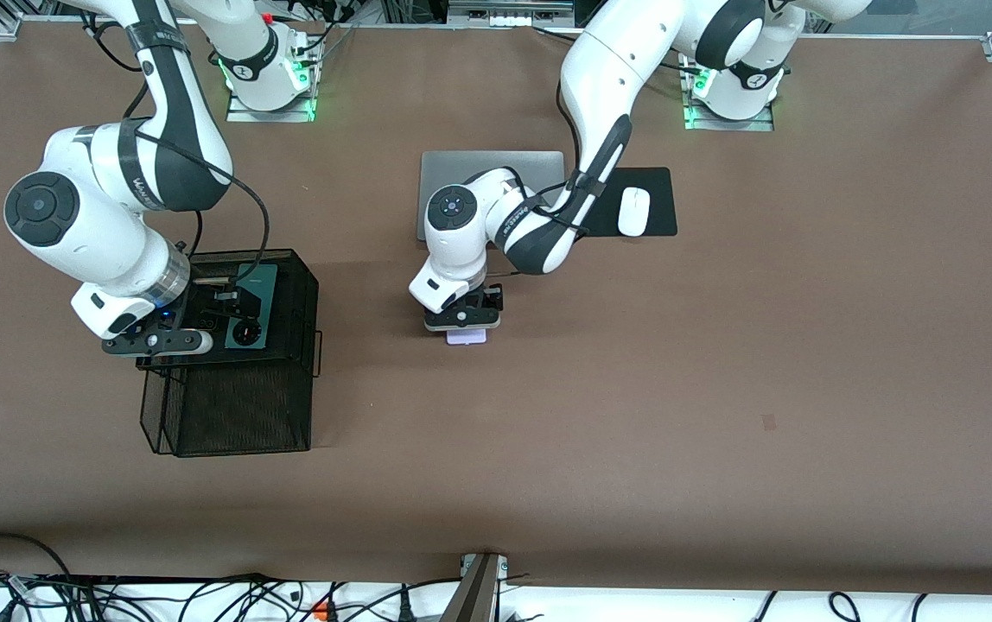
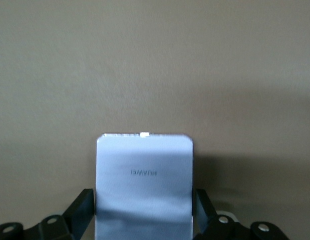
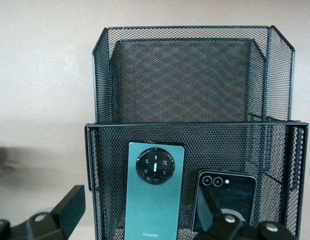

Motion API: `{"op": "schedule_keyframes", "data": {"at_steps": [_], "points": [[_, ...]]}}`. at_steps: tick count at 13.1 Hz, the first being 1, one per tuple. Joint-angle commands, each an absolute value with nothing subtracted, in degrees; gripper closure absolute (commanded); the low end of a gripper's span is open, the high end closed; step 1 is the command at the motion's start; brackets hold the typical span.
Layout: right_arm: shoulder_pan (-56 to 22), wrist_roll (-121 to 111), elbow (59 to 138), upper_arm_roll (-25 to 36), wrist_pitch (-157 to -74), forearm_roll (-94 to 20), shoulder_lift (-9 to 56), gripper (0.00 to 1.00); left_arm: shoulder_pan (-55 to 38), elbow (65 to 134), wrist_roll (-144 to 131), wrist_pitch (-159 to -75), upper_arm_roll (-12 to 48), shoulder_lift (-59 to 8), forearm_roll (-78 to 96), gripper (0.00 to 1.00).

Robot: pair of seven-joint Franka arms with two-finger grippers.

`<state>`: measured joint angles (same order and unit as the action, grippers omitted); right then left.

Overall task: Place phones with both arms
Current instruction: 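Set the white Huawei phone down beside the laptop with the left gripper, then grasp the white phone with the right gripper while the left gripper withdraws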

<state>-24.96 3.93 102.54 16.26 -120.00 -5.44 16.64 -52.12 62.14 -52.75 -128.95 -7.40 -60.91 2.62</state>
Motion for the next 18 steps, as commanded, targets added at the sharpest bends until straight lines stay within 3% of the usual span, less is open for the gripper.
{"op": "schedule_keyframes", "data": {"at_steps": [1,5,10,13,18], "points": [[-24.6,2.8,102.2,16.1,-119.0,-6.4,16.1,0.01,-52.3,60.0,-53.0,-128.3,-9.1,-61.1,1.7,0.0],[-26.8,9.2,99.9,14.9,-118.4,-6.5,16.5,0.01,-46.1,64.0,-49.2,-120.8,-9.1,-52.7,2.3,0.0],[-34.5,28.8,84.6,12.2,-112.7,-11.5,27.3,0.01,-34.6,69.3,-34.5,-105.3,-9.0,-40.2,2.4,0.0],[-40.5,32.3,80.7,10.3,-115.8,-11.9,34.3,0.01,-27.1,69.3,-23.1,-98.7,-9.0,-35.0,2.4,0.0],[-47.2,31.3,80.6,10.3,-127.2,-11.2,43.5,0.01,-15.8,69.3,-5.1,-91.3,-9.0,-28.4,2.2,0.0]]}}
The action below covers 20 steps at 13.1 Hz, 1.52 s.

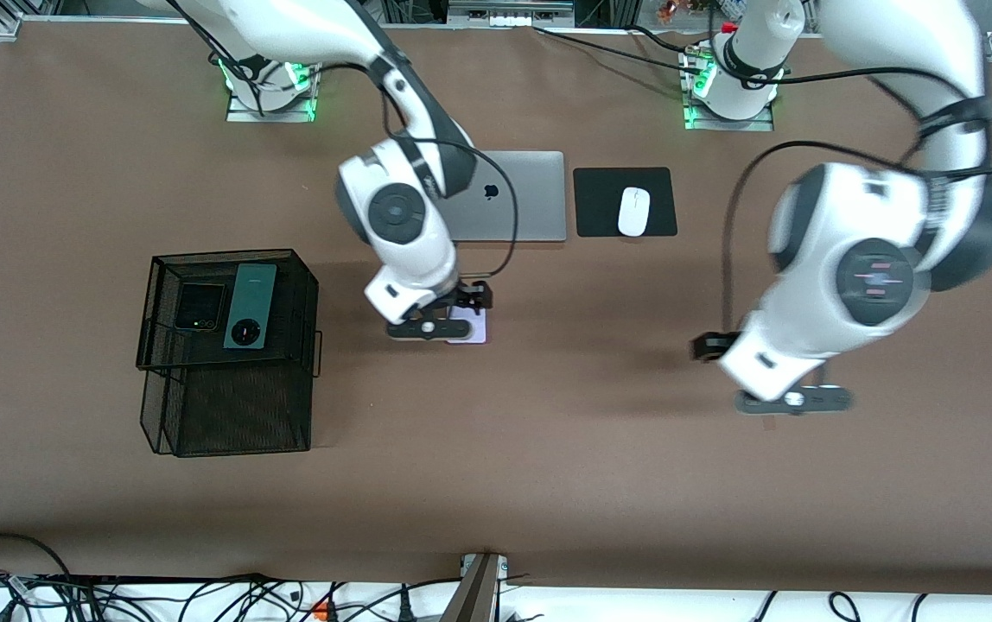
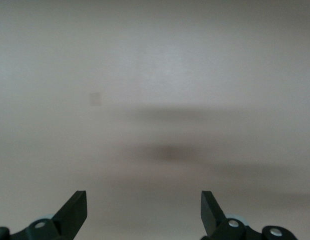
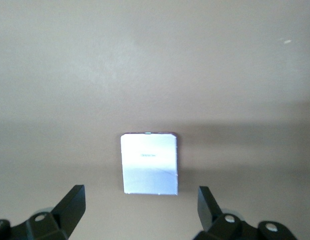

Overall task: Place phones with both arms
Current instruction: 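Grasp the white phone with the right gripper while the left gripper withdraws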

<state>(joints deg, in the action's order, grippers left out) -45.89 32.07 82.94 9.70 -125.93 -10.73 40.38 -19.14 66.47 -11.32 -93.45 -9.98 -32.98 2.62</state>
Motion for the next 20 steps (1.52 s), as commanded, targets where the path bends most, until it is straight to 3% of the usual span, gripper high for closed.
{"op": "schedule_keyframes", "data": {"at_steps": [1,4,15,16,18,20], "points": [[-47.9,31.1,80.7,10.3,-128.5,-10.2,44.5,0.01,-13.8,69.3,-2.4,-90.0,-9.0,-26.7,2.3,0.0],[-48.3,30.9,81.6,10.3,-130.6,-8.4,46.4,0.01,-9.6,69.3,0.1,-88.3,-9.0,-23.2,2.5,0.0],[-49.4,28.0,83.5,10.2,-133.7,-3.8,48.5,0.01,-8.4,69.3,0.1,-81.0,-8.0,-14.2,3.1,0.0],[-49.4,28.2,83.5,10.2,-134.2,-3.8,48.9,0.01,-7.0,69.3,-0.5,-80.1,-6.3,-13.9,3.5,0.0],[-49.6,28.2,83.5,10.2,-134.4,-3.8,49.1,0.01,-0.7,71.2,-1.3,-79.3,2.5,-12.5,3.0,0.0],[-49.6,28.1,83.6,10.3,-134.6,-3.6,49.4,0.01,1.6,79.1,-1.4,-81.9,5.4,-7.2,2.4,0.0]]}}
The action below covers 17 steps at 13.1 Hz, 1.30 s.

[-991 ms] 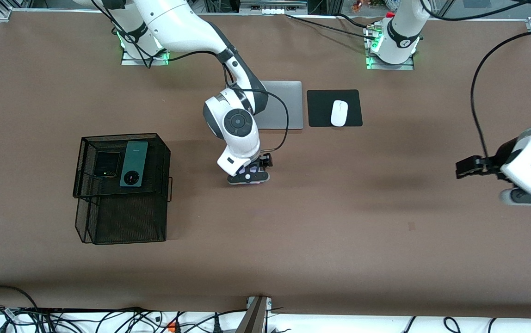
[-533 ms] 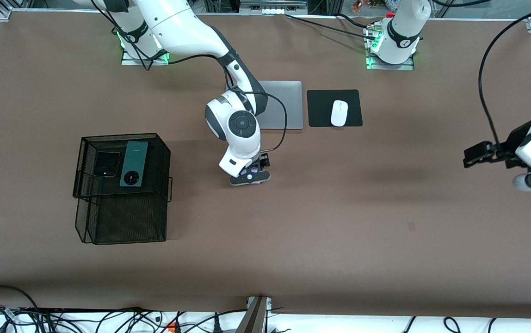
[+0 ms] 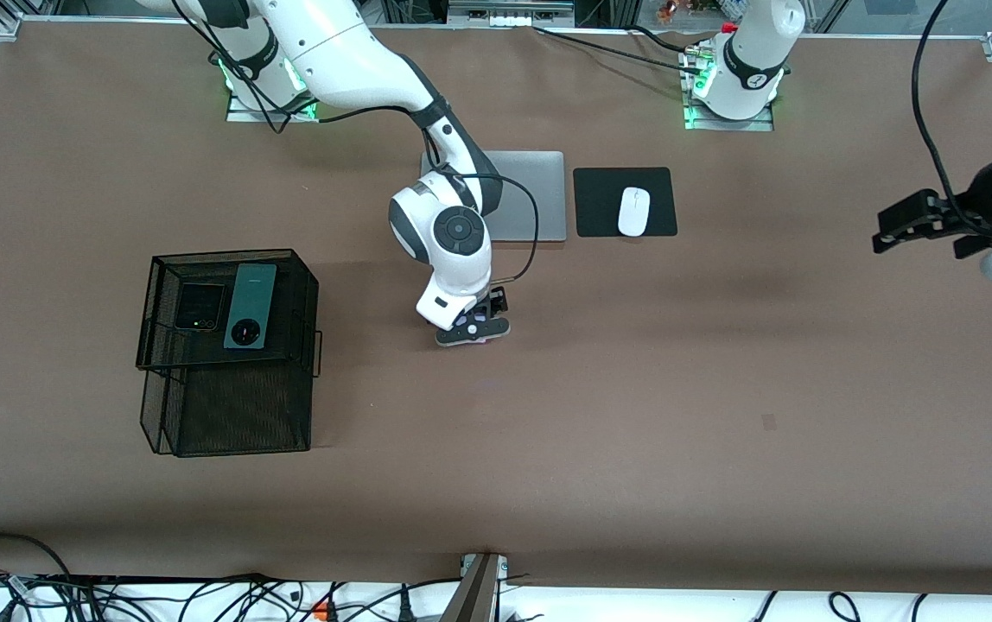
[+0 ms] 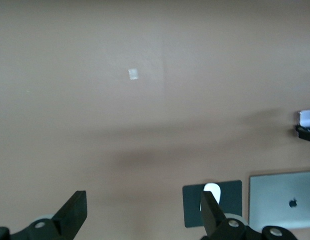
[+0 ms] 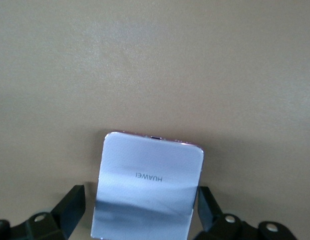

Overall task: Place phones with both arms
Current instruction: 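Grasp the white phone with the right gripper while the left gripper withdraws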

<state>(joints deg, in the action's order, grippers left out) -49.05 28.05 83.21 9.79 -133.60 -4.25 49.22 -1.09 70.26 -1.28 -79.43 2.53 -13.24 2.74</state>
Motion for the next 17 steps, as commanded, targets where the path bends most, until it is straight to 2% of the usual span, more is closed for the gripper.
{"op": "schedule_keyframes", "data": {"at_steps": [1,9,10,11,12,14,15,16,17], "points": [[-49.6,28.1,83.8,10.3,-134.7,-3.6,49.5,0.01,1.6,81.5,-1.4,-83.2,5.4,-6.0,2.3,0.0],[-49.7,28.1,83.9,10.3,-137.5,-3.5,50.4,0.01,1.5,81.0,-1.4,-82.8,5.9,-5.7,2.2,0.0],[-49.7,28.1,83.9,10.4,-137.5,-3.5,50.4,0.03,1.1,81.0,-1.5,-83.1,5.9,-5.8,2.2,0.0],[-49.7,28.2,83.9,10.4,-137.5,-3.5,50.4,0.2,1.0,81.0,-1.5,-83.4,5.9,-6.0,2.2,0.0],[-49.7,28.1,83.9,10.4,-137.5,-3.5,50.4,0.48,1.0,81.0,-1.5,-83.4,5.9,-6.1,2.2,0.0],[-49.7,28.1,83.8,10.6,-137.5,-3.5,50.2,0.78,0.8,80.9,-1.8,-83.6,5.8,-6.2,1.8,0.0],[-49.7,28.1,83.8,10.7,-137.3,-3.7,49.8,0.91,0.8,80.9,-1.8,-83.8,5.8,-6.2,1.8,0.0],[-49.6,28.1,83.8,10.9,-137.1,-3.8,49.4,0.97,0.8,81.0,-1.8,-83.8,5.8,-6.2,1.8,0.0],[-49.6,28.0,83.8,11.6,-136.8,-3.8,48.3,1.0,0.7,81.0,-1.8,-83.8,5.9,-6.2,1.8,0.0]]}}
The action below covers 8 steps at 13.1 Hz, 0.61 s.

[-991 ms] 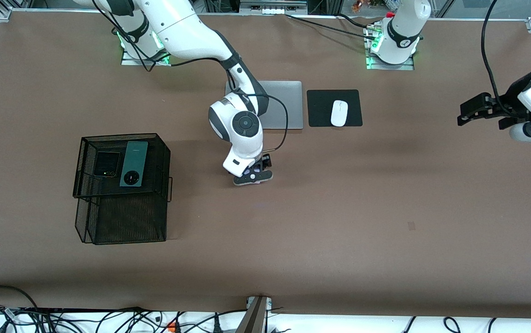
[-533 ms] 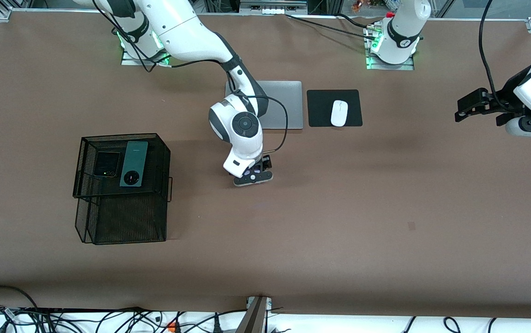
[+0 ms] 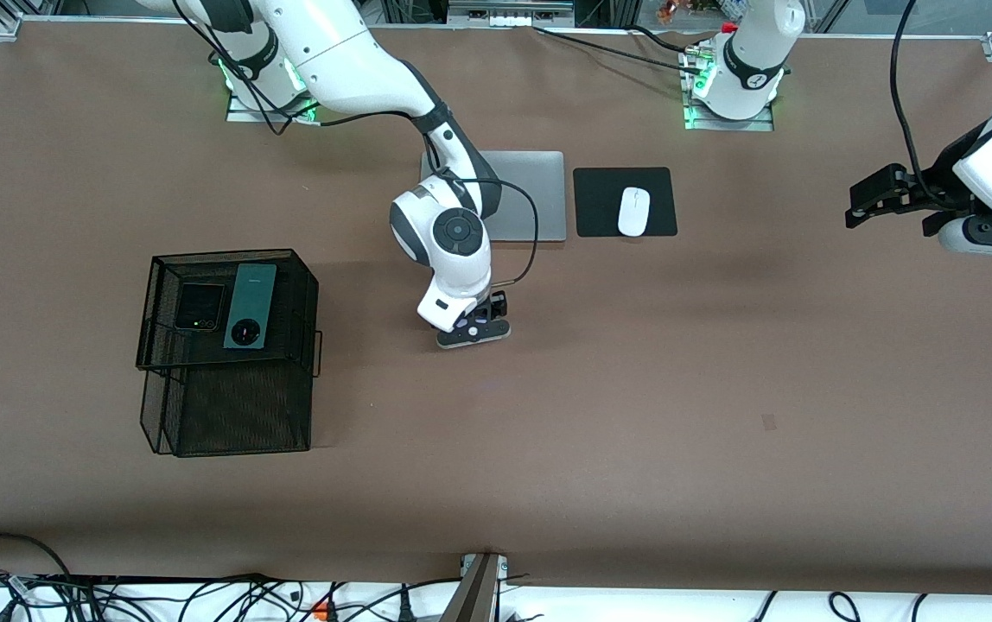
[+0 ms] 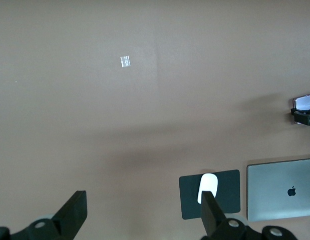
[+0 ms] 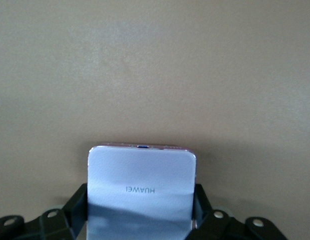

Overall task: Place phones with both arms
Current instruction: 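Carry the white phone over the organizer with the right gripper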

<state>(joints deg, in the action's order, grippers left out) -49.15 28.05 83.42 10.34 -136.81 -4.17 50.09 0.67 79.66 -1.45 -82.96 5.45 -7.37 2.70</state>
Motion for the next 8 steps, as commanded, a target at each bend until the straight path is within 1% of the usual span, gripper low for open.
{"op": "schedule_keyframes", "data": {"at_steps": [1,3,6,8], "points": [[-49.6,28.0,83.8,12.5,-136.1,-3.8,46.9,1.0,0.7,81.1,-1.8,-83.8,6.1,-6.2,1.8,0.0],[-49.6,27.7,83.8,15.4,-133.6,-3.8,43.3,1.0,0.7,81.3,-1.8,-83.9,6.2,-6.2,1.8,0.0],[-49.1,26.4,83.3,22.0,-127.4,-4.3,37.7,1.0,0.4,81.6,-1.8,-85.3,6.1,-6.2,1.0,0.0],[-49.0,20.3,83.1,27.5,-123.3,-4.7,36.1,1.0,-1.0,81.8,-1.8,-85.2,5.3,-6.1,0.8,0.0]]}}
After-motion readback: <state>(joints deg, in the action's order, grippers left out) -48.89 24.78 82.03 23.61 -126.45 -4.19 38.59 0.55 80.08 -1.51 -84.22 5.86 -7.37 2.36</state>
